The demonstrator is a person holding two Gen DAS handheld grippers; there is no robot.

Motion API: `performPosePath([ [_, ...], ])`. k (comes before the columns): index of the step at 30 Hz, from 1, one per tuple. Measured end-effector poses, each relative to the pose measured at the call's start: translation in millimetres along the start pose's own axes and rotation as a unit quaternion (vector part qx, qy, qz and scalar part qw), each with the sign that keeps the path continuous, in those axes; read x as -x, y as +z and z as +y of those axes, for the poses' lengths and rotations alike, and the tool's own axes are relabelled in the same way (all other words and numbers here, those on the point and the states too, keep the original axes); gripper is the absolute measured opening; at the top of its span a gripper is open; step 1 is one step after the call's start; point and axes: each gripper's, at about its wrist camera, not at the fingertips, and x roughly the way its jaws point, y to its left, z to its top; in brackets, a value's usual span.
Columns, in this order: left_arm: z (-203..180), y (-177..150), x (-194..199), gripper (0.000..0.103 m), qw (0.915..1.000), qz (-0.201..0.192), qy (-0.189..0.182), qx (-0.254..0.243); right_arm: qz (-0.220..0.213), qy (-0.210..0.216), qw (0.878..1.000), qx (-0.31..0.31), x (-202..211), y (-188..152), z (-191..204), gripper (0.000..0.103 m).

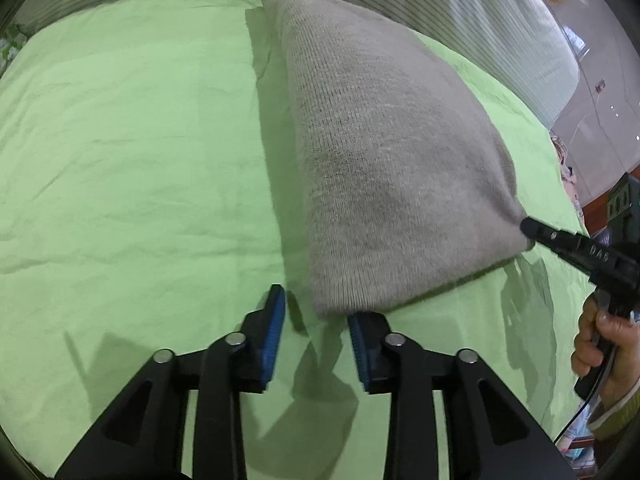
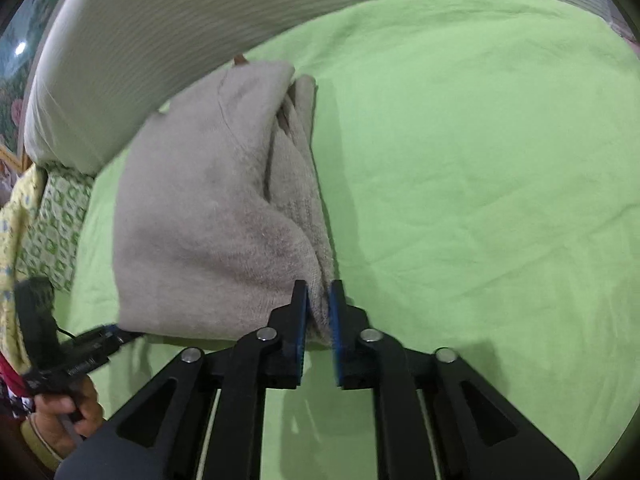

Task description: Fold small clothes

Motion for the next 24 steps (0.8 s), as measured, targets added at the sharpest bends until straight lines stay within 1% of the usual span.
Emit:
performPosePath([
  [2,4.0,-0.8,10.5,0.041,0.9999,-0.002,-0.01,0.004,-0.01,-0.004,1.0,0.005,11.3,3.6,5.7,0.02],
  [3,7.0,-0.4,16.8,0.044,0.9998,-0.003,-0.018,0.01,-0.017,-0.007,1.0,0.006,16.1,6.3,8.0,0.029],
  [4,9.4,0.5,22.0,0.046,0.9995,-0.004,-0.026,0.016,-0.025,-0.005,1.0,0.007,19.7,10.1,10.0,0.045],
  [6,11.7,-0.5,30.7,0.055,0.9988,-0.015,-0.036,0.03,-0.046,0.0,0.999,0.005,25.9,18.5,15.9,0.061],
  [7,14.4,2.7,36.6,0.057,0.9979,-0.025,-0.045,0.038,-0.056,0.002,0.998,0.005,27.0,22.9,19.3,0.062],
  [8,16.3,6.2,40.0,0.062,0.997,-0.032,-0.054,0.046,-0.064,0.01,0.998,0.007,26.7,30.2,22.9,0.062],
  [10,16.6,18.4,45.8,0.065,0.9948,-0.046,-0.069,0.059,-0.065,0.016,0.998,0.008,19.5,41.1,30.3,0.062],
  [11,16.8,23.1,47.2,0.067,0.9944,-0.049,-0.07,0.063,-0.064,0.021,0.998,0.009,13.0,47.6,34.5,0.062],
  [14,15.1,40.1,45.3,0.068,0.9935,-0.055,-0.069,0.073,-0.06,0.024,0.998,0.014,-1.7,61.5,40.5,0.062],
  [18,9.1,58.3,30.3,0.069,0.9926,-0.051,-0.068,0.087,-0.053,0.028,0.998,0.016,-18.7,76.0,42.6,0.062],
  [20,11.6,67.7,24.0,0.072,0.9927,-0.049,-0.062,0.091,-0.047,0.031,0.998,0.017,-28.2,81.4,43.7,0.062],
  [21,12.3,70.9,20.8,0.073,0.9928,-0.049,-0.06,0.092,-0.037,0.032,0.999,0.021,-35.2,83.8,44.2,0.062],
  [22,12.8,74.0,16.9,0.074,0.9928,-0.048,-0.059,0.092,-0.024,0.023,0.999,0.027,-42.8,85.0,44.9,0.062],
  [24,13.8,78.0,11.3,0.076,0.9928,-0.05,-0.058,0.092,-0.013,-0.007,0.999,0.048,-53.5,84.1,44.4,0.062],
])
